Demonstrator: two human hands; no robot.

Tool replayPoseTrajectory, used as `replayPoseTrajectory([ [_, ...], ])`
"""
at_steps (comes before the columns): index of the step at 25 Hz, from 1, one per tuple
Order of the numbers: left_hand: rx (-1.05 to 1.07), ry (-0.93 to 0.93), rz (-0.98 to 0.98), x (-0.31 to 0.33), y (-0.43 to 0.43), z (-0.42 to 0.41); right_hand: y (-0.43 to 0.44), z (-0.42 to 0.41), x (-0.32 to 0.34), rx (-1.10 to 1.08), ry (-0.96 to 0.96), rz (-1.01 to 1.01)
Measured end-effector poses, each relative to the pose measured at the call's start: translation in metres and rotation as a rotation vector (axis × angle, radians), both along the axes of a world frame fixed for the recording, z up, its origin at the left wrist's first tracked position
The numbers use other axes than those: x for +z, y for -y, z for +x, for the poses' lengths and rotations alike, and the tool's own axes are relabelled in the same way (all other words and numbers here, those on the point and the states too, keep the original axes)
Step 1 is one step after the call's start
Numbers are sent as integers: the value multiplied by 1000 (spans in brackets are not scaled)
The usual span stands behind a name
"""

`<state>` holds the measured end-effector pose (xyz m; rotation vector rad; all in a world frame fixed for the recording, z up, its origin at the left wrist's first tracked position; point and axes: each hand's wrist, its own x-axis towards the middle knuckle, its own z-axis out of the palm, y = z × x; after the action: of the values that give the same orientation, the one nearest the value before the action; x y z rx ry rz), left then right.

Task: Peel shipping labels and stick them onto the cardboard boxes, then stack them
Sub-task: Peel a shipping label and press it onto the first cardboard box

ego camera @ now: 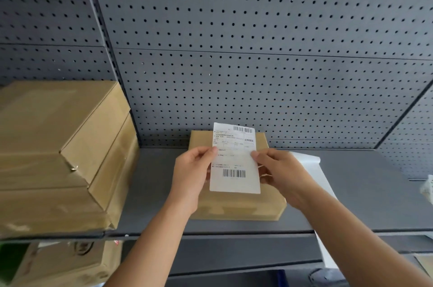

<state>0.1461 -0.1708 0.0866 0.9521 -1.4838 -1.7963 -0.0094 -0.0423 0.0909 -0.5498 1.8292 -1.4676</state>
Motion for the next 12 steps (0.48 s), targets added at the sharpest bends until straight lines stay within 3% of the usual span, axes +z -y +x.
replayPoseTrajectory([
  [3,12,105,-114,-9,9,-12,15,-14,-7,-25,-107,64],
  [9,-16,515,-531,-27,31,-34,36,-38,-21,36,-381,248],
  [12,-32,618,-611,-30,36,-41,41,-44,-28,68,-473,308],
])
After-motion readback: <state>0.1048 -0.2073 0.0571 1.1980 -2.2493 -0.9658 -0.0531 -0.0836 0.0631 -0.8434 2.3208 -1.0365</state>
